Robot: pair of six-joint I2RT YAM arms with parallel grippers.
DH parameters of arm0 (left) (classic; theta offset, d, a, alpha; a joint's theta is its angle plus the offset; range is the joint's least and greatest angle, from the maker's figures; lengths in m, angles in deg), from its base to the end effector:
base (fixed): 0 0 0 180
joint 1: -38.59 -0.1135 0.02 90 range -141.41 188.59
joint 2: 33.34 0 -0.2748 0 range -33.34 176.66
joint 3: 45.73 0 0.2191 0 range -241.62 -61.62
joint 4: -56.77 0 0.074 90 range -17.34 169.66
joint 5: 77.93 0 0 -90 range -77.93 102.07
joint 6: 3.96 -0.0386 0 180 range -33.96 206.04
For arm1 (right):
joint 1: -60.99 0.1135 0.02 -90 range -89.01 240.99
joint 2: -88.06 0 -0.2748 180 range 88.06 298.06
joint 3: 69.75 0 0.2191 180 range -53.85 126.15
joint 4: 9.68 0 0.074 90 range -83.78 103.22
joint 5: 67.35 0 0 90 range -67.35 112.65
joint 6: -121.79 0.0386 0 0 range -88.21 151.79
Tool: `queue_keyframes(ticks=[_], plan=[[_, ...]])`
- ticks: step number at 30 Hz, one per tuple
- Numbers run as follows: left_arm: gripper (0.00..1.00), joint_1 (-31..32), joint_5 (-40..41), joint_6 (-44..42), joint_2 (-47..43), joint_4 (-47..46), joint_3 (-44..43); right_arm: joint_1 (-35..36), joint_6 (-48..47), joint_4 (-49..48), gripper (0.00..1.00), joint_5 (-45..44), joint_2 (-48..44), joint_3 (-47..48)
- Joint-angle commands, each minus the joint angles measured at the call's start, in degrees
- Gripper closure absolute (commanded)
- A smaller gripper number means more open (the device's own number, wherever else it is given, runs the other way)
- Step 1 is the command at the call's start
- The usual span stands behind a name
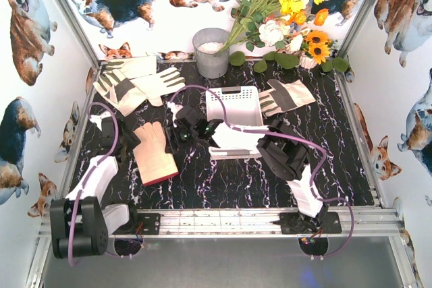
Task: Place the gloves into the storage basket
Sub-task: Pick up the glove from the center of the board.
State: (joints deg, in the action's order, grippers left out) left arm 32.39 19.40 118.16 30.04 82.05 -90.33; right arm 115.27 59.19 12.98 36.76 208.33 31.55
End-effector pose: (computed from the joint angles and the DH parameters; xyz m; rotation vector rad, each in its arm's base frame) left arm 0.1834 0.0249 0.2106 -0.8253 2.1823 -0.0761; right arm 0.2545 0.3700 0.2056 -0.7119 2.3849 0.9625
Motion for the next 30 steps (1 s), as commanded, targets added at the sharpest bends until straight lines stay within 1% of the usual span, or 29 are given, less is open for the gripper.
queue_keyframes(ticks=[1,2,4,7,11,14,17,22,30], plan=[[0.49,-0.7,1.6,-1.0,-4.5,6.5,-3.6,-1.2,0.1,0.2,0.39,3.1,-6.7,2.8],[0.47,-0.8,1.7,-1.0,-5.3,7.4,-3.7,-1.4,0.9,0.6,0.32,4.0,-6.7,3.1],[0.44,-1.0,1.5,-0.3,-6.6,8.6,-3.6,-1.7,2.6,0.8,0.23,5.5,-5.8,3.4],[0.40,-1.9,-1.2,0.2,-6.5,8.3,-2.5,-2.1,5.3,0.9,0.19,7.1,-3.6,4.3],[0.39,-3.3,-5.5,0.8,-3.9,6.4,-1.3,-2.6,9.7,0.9,0.19,7.9,-0.6,5.9],[0.40,-4.3,-8.5,1.7,-2.2,3.9,-0.3,-3.2,12.3,-0.1,0.21,8.7,0.9,6.3],[0.41,-5.0,-9.5,2.8,-0.5,1.8,1.0,-3.6,14.4,0.7,0.24,9.1,2.8,7.8],[0.47,-6.1,-11.9,4.6,1.6,-2.5,3.4,-3.8,17.1,2.3,0.26,9.1,6.5,10.4],[0.59,-7.0,-12.1,4.7,4.3,-4.1,5.3,-4.0,20.6,1.7,0.30,9.5,10.6,12.2]])
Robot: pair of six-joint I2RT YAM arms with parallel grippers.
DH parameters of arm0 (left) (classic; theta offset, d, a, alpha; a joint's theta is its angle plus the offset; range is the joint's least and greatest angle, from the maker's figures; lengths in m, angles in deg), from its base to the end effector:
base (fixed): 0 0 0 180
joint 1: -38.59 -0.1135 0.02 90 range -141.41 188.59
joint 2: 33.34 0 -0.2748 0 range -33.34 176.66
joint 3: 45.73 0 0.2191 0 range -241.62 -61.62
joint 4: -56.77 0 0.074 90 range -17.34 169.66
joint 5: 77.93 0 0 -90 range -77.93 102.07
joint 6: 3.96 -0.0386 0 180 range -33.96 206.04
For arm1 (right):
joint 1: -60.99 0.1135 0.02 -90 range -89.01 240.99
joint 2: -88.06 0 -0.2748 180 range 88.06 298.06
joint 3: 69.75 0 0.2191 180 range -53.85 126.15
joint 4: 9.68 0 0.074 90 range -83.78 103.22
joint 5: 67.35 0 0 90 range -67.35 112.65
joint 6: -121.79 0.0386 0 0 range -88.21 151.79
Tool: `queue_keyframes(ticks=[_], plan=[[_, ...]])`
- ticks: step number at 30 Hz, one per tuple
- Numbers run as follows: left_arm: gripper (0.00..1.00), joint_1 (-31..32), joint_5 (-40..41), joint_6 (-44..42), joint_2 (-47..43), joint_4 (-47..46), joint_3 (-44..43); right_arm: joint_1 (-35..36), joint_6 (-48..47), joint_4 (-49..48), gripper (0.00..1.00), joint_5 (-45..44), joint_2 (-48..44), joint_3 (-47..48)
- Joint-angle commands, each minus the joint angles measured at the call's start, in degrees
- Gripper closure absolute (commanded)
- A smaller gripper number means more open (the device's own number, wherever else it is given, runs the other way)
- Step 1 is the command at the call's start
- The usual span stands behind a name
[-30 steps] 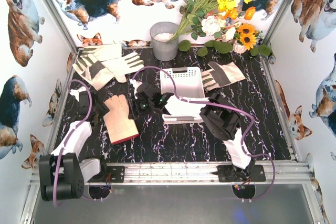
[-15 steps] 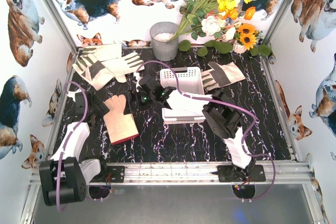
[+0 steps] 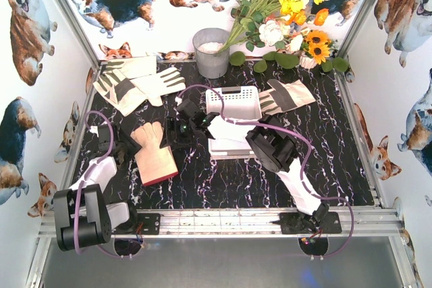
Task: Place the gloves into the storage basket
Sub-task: Pick up the glove from the center of the board.
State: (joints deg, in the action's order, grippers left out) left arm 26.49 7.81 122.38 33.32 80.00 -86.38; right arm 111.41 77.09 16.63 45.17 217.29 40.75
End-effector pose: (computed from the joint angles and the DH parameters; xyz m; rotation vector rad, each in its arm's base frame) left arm 0.1781 0.0352 0.1845 -0.9729 2.2451 -0.2798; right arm 0.2937 0.3784 0.1784 -0.3366 2.6390 1.1677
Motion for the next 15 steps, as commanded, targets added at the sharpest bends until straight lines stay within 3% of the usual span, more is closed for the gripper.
queue_keyframes(ticks=[1,11,15], plan=[[0.59,-1.2,-0.6,0.5,1.1,-2.2,1.6,-0.2,3.1,-2.3,0.31,1.3,2.1,3.0],[0.68,-1.3,-2.8,1.0,3.4,-3.8,2.3,-0.1,10.0,-8.8,0.45,5.9,6.7,2.7],[0.70,-1.3,-4.2,1.9,3.6,-5.3,3.2,-0.1,13.4,-14.8,0.41,7.9,7.5,1.1]])
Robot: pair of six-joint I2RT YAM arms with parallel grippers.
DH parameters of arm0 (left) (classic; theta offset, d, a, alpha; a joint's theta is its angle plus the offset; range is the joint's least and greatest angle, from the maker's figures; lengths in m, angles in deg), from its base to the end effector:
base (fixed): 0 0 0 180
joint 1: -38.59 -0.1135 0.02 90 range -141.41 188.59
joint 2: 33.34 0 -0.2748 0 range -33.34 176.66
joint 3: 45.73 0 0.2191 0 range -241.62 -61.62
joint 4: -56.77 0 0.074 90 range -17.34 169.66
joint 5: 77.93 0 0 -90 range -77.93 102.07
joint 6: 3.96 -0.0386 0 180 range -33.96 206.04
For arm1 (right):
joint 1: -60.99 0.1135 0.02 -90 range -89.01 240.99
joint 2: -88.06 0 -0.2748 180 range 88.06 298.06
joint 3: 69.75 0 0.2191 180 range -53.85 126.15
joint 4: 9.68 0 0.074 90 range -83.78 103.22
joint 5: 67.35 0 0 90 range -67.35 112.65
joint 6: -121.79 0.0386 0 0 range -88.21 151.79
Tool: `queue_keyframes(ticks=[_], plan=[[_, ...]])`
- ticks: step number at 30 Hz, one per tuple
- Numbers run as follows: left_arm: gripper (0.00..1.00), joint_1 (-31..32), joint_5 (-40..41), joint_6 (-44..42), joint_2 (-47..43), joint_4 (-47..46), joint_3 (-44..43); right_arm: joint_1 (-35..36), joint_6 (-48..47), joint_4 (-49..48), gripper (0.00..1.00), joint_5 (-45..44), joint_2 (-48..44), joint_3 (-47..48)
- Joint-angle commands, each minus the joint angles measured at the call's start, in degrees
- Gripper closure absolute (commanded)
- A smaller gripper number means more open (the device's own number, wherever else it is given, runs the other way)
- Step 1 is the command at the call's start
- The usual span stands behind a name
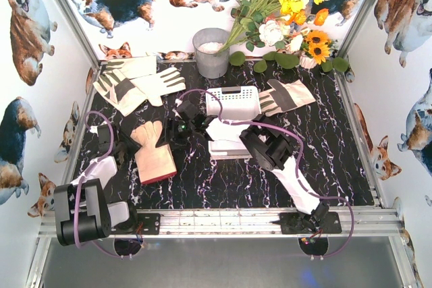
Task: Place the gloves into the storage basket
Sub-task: Pick up the glove from the center of the board.
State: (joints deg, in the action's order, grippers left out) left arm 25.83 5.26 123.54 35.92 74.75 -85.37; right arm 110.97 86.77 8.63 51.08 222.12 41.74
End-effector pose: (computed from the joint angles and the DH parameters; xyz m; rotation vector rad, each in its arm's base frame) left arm 0.1852 0.0373 0.1793 -0.9778 2.2160 -0.3419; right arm 0.3043 0.3909 0.1562 -0.1913 2.6665 1.3723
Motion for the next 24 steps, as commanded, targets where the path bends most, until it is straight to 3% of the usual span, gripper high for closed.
queue_keyframes(ticks=[1,4,11,13,19,24], plan=[[0.70,-0.6,-2.3,1.0,1.1,-0.3,2.5,0.4,4.0,-7.5,0.42,2.3,2.8,0.2],[0.70,-0.6,-4.3,1.7,0.9,-2.0,3.3,0.4,4.7,-10.4,0.51,3.8,2.9,0.0],[0.70,-0.6,-7.1,2.3,-1.1,-3.2,4.1,0.3,5.4,-17.4,0.90,5.6,-0.4,-2.2],[0.68,-0.6,-9.0,2.1,-2.1,-4.3,4.3,0.3,5.0,-18.0,0.98,5.3,-1.8,-2.8],[0.53,-0.6,-12.4,2.1,-5.7,-5.0,3.8,0.1,1.8,-13.1,1.00,1.8,-8.0,-4.2],[0.36,-0.6,-14.8,1.9,-8.9,-3.4,2.0,-0.3,-2.5,-2.5,1.00,-2.4,-13.1,-3.7]])
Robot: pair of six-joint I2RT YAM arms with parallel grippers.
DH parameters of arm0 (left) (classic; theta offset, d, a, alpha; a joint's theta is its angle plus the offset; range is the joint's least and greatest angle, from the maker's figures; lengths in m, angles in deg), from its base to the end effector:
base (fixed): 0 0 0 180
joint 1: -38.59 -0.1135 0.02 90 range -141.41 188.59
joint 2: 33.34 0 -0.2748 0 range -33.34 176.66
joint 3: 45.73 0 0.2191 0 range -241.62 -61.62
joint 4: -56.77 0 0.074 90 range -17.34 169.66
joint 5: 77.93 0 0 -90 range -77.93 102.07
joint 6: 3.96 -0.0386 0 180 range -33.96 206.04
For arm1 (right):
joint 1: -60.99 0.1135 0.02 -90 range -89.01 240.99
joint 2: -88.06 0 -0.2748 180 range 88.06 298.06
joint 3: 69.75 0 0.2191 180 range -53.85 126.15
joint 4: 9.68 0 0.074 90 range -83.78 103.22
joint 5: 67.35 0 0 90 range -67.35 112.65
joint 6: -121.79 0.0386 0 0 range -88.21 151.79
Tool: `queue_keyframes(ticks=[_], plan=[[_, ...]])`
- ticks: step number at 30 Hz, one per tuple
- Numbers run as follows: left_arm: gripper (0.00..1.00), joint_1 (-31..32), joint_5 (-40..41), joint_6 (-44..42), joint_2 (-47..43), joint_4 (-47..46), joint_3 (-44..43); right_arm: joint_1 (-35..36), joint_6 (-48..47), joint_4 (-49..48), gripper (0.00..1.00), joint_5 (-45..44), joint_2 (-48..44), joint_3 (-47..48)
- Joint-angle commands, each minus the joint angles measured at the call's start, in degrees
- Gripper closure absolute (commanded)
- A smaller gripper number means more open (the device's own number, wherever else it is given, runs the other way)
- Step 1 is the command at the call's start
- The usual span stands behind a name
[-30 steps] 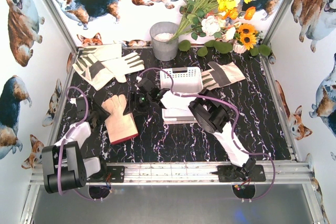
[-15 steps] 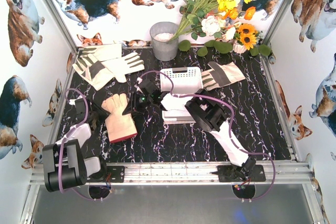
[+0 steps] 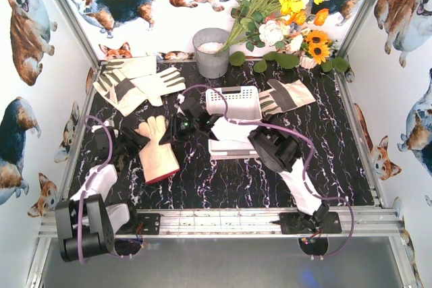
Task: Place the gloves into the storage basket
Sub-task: Pick up the glove from the center of the board, then place the glove in the bin.
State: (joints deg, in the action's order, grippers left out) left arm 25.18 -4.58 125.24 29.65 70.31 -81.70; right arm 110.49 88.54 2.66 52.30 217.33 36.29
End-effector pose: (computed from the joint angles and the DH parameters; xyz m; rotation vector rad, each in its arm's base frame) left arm 0.1725 0.0298 0.1866 -0.8810 2.1320 -0.5648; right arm 0.2990 0.3795 0.1773 -0.1864 2.5833 1.4634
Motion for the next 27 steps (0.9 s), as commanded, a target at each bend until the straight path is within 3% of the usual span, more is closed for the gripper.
queue_keyframes(ticks=[1,12,19,27], plan=[[0.32,0.1,-5.3,-0.1,-3.5,1.6,-2.2,0.1,-5.2,6.4,1.00,-4.5,-9.2,2.2],[0.01,0.1,-3.9,-5.4,-14.7,12.8,-10.7,-4.3,-10.3,25.8,1.00,-12.7,-19.4,2.7],[0.00,0.0,-0.7,-12.3,-15.7,21.5,-18.3,-9.2,-12.5,33.3,1.00,-13.2,-27.3,2.3],[0.00,0.0,6.8,-22.0,-18.8,27.3,-21.5,-16.1,-13.5,34.3,1.00,-8.5,-35.0,-1.4]])
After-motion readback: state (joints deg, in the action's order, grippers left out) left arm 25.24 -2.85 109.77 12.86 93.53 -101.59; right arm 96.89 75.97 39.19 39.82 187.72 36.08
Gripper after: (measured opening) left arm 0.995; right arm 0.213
